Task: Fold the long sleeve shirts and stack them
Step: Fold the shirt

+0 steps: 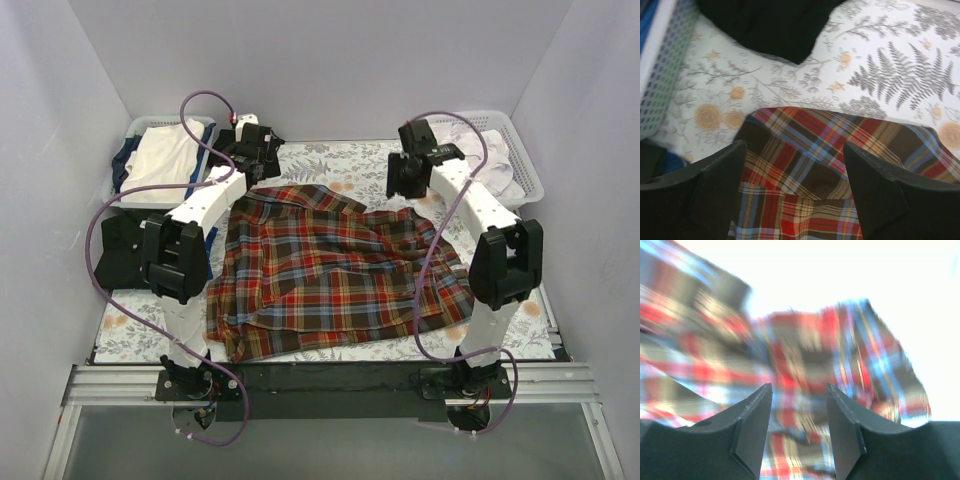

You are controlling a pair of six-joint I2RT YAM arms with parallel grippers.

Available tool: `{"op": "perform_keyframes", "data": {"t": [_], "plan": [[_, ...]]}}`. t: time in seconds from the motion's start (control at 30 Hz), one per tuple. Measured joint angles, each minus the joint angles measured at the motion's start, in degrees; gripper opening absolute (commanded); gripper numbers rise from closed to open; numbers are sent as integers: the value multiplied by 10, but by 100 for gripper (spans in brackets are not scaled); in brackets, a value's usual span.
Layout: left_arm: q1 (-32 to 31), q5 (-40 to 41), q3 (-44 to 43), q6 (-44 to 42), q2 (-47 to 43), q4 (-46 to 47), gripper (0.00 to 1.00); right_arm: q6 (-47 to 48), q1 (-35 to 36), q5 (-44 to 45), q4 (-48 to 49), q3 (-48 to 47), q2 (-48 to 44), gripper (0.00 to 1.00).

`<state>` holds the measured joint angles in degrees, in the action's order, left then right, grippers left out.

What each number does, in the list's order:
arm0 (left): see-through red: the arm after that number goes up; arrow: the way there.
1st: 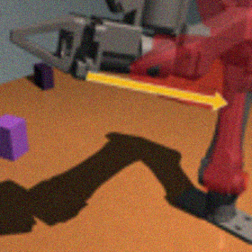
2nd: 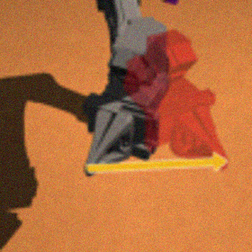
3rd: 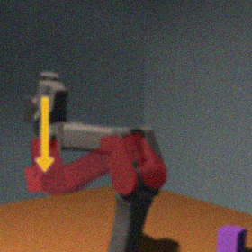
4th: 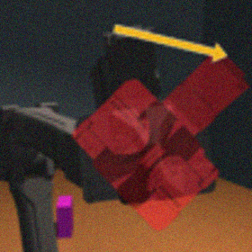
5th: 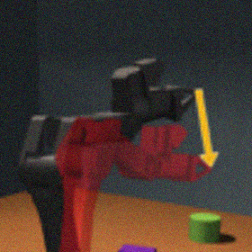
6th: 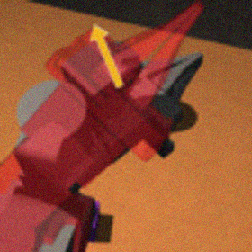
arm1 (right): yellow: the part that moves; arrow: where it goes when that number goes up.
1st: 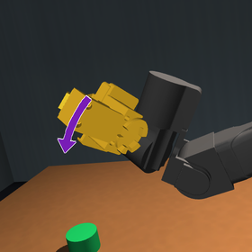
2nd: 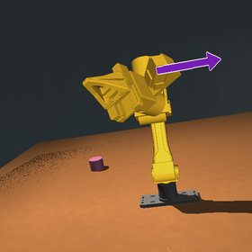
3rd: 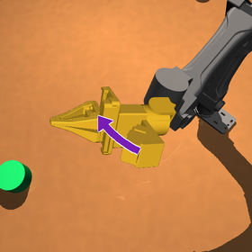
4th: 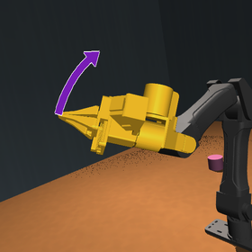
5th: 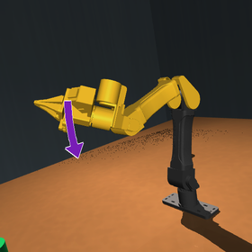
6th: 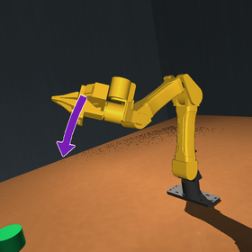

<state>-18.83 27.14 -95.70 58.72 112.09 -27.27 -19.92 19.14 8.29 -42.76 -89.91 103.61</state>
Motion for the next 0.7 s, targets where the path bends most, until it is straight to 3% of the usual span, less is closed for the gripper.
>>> {"op": "perform_keyframes", "data": {"t": [0.23,0.43,0.7], "plan": [[-9,-88,47,-12,-24,11,80,64,5,-79,11,-273,182,57],[-16,-155,135,-3,-83,3,81,104,25,-144,2,-294,292,58],[-17,-194,194,10,-136,2,81,127,59,-170,-7,-295,339,56]]}}
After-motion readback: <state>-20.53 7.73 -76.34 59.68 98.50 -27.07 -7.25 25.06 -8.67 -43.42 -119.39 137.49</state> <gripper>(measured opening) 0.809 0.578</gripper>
